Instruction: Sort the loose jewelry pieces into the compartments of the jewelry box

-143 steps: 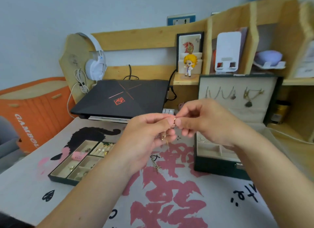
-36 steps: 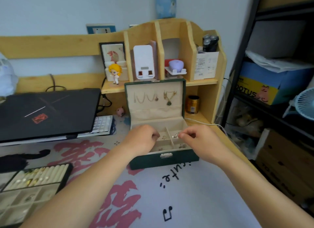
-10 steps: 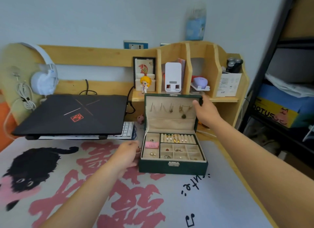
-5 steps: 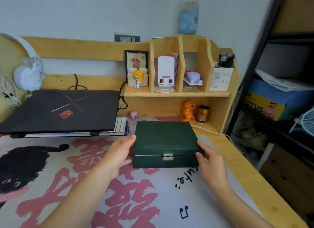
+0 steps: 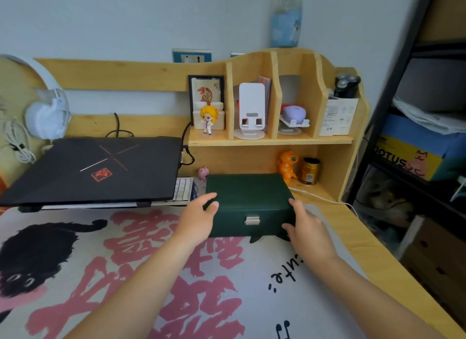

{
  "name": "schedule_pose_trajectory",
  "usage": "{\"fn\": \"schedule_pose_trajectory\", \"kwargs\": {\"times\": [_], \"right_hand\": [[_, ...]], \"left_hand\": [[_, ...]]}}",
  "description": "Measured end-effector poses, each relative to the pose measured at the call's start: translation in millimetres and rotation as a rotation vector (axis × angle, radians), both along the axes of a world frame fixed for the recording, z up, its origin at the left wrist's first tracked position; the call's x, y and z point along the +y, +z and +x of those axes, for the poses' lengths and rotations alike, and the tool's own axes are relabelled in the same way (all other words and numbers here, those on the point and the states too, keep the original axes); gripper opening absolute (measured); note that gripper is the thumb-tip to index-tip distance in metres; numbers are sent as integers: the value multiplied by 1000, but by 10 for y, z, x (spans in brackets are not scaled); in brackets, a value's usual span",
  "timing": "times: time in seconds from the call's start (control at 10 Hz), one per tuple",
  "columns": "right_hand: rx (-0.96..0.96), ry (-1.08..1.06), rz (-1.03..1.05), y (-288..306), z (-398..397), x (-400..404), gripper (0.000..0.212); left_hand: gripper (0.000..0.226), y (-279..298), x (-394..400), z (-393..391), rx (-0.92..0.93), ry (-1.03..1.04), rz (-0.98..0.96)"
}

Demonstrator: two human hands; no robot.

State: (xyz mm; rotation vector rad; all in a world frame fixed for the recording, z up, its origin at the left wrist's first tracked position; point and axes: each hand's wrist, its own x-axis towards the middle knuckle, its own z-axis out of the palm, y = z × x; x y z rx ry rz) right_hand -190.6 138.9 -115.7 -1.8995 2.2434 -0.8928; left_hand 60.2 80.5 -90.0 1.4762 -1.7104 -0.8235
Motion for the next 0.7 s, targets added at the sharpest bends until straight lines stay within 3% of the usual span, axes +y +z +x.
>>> {"fn": "schedule_pose_trajectory", "kwargs": {"times": [0.1,0.2,0.5,0.6,0.7], "right_hand": [[174,-46,29,77,-30,-385,53],[269,-99,110,209,-53,-725,63],[291,-111,285,300,-149,-1178,81],[295,-109,348,375,-87,-1159,85],[304,-88,301,395,-73,-1033,84]], "left_hand": [[42,35,-408,-64,-47,-12,21],[44,71,-772,-148,-98,-1,51],[44,54,-1295,-286,-162,33,123],[47,92,-1273,-313,-330,71,111],[50,134,-1078,-374,-438,96,-20]]}}
